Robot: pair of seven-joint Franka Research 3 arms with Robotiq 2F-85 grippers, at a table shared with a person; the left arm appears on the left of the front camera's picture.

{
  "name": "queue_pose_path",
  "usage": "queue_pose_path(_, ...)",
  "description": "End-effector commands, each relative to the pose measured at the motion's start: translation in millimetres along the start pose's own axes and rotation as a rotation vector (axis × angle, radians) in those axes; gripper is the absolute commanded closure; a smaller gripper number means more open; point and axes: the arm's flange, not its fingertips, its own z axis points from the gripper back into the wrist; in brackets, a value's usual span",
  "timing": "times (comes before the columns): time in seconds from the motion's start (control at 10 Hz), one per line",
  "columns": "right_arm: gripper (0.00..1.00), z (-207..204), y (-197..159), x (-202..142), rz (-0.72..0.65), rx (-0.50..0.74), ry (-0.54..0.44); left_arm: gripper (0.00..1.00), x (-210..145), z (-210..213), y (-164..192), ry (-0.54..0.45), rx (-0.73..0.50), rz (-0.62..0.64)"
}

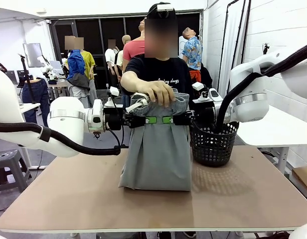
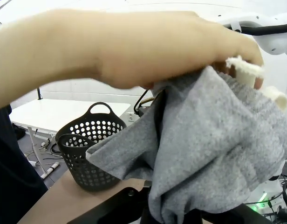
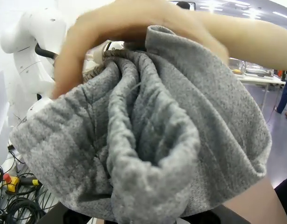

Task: Fold the training pants.
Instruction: Release the ends of the Training pants and then grab the overlapped ends, then fold the Training pants in half.

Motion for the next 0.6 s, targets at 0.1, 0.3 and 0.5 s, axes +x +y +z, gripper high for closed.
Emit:
queue_pose_path(0.1, 1.0, 0.0, -0.2, 1.0, -0.001, -0.001, -0.005, 1.0, 1.5, 0.7, 0.5, 0.001, 0.003, 0.006)
queue_pose_path(0.3, 1.0, 0.0, -0.2, 1.0, -0.001, -0.001, -0.005, 1.0, 1.5, 0.7, 0.5, 0.001, 0.003, 0.006)
queue_pose_path(0.5, 1.0, 0.0, -0.2, 1.0, -0.001, -0.001, -0.005, 1.0, 1.5, 0.7, 0.5, 0.001, 0.003, 0.006)
